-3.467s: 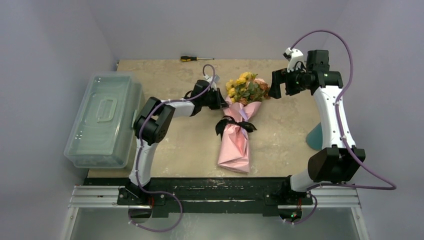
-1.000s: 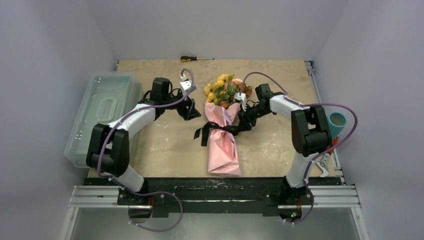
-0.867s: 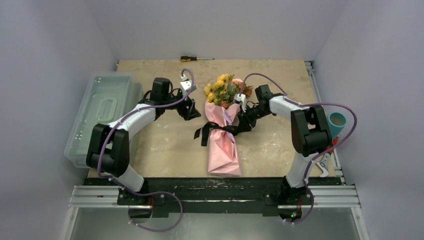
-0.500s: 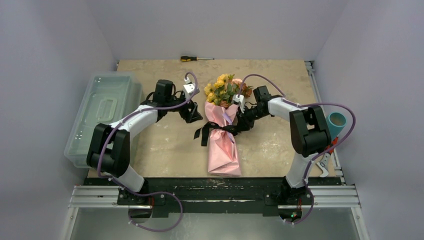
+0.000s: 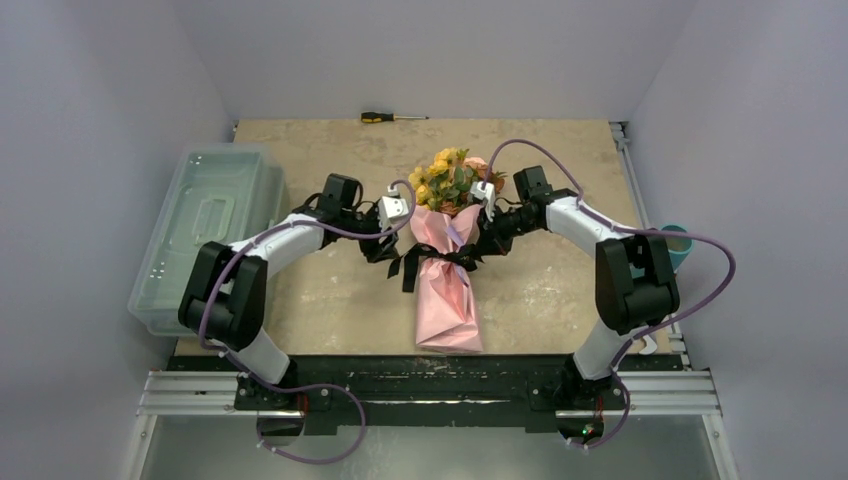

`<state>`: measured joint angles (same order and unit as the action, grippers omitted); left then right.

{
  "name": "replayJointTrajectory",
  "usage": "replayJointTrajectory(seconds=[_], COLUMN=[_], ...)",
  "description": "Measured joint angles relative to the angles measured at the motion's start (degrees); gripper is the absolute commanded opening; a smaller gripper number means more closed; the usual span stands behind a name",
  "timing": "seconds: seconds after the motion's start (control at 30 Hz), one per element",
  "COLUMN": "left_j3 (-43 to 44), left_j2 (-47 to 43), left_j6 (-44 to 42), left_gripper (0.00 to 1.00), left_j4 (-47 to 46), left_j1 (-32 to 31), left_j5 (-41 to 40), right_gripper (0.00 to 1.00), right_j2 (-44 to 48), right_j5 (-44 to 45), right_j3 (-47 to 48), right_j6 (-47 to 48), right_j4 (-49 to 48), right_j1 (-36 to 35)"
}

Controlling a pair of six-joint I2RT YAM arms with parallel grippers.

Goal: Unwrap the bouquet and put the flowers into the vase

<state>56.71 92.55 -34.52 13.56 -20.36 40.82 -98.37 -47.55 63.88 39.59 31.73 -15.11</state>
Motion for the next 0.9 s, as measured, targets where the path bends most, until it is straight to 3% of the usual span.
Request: replayJointTrajectory(seconds=[0.3,0.53,0.9], left_j3=[-1.2,-1.8,-1.9], left_j2=[2.1,1.8,1.9], left_j6=[-8.3,-6.7,-2.6], left_gripper=[0.50,0.43,0.33], left_j4=[1.4,-5.7,-13.5], left_j1=[-4.2,-8.7,-11.0], left_j5=[-4.4,-6.8,-9.4], right_gripper=[0.00,0.00,0.00], right_j2=[0.0,0.0,0.0], right_j5=[0.0,0.0,0.0], right_j3=[0.0,0.0,0.0], right_j6=[-2.0,-2.6,-3.2], right_j4=[0.2,0.3,0.5], right_j1=[0.0,0.0,0.0])
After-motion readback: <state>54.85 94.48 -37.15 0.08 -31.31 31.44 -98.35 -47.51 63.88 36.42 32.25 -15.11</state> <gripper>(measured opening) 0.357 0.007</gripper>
